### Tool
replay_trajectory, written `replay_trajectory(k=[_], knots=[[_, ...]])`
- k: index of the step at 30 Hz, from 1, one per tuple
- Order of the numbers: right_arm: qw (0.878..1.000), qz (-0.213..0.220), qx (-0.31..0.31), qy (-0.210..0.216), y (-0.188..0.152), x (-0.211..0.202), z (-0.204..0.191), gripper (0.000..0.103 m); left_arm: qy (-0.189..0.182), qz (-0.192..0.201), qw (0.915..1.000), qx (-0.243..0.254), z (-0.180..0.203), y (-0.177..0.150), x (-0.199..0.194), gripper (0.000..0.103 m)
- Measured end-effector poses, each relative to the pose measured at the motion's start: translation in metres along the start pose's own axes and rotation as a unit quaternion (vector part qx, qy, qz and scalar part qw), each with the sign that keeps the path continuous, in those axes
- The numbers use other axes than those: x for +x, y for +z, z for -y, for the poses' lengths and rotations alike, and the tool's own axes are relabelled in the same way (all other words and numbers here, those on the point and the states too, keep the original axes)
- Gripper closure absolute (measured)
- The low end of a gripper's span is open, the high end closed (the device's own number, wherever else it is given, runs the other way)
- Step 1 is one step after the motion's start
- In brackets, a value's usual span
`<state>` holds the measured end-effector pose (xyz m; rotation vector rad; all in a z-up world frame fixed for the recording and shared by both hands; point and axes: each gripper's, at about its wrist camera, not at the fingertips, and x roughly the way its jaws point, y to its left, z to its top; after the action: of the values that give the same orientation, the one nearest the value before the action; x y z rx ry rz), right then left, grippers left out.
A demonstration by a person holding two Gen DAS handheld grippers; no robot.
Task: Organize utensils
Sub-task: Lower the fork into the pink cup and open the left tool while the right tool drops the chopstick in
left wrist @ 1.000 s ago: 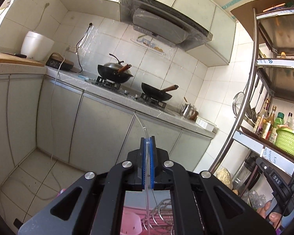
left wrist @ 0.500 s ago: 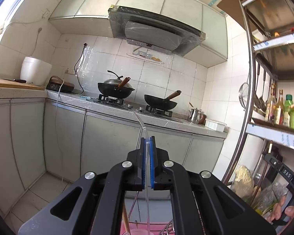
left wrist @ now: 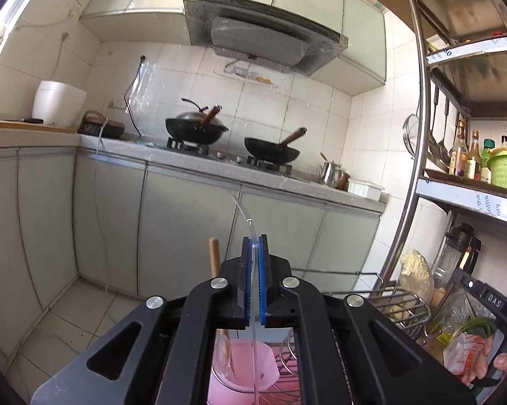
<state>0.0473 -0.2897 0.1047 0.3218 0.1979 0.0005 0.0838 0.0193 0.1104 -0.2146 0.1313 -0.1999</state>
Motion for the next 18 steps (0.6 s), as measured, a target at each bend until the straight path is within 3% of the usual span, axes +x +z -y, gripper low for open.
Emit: replay_trajectory(k=[3, 8, 13, 18], knots=[[1.000, 0.008, 0.009, 0.007, 0.007, -0.002, -0.001, 0.097, 0.002, 0.035, 0.9993, -0.016, -0.002, 0.022, -0.004, 0.100], [1.000, 0.024, 0.001, 0.010, 0.016, 0.000, -0.009, 0.097, 0.010, 0.071, 0.9973, 0.016, 0.014, 0.033, 0.005, 0.100], [1.000, 0.010, -0.002, 0.010, 0.010, 0.006, -0.010, 0.097, 0.022, 0.051, 0.9979, 0.034, 0.015, 0.013, 0.020, 0.100], [1.000, -0.003, 0.007, 0.001, 0.000, 0.000, -0.003, 0.097, 0.014, 0.033, 0.9989, 0.031, 0.011, -0.004, 0.006, 0.100]])
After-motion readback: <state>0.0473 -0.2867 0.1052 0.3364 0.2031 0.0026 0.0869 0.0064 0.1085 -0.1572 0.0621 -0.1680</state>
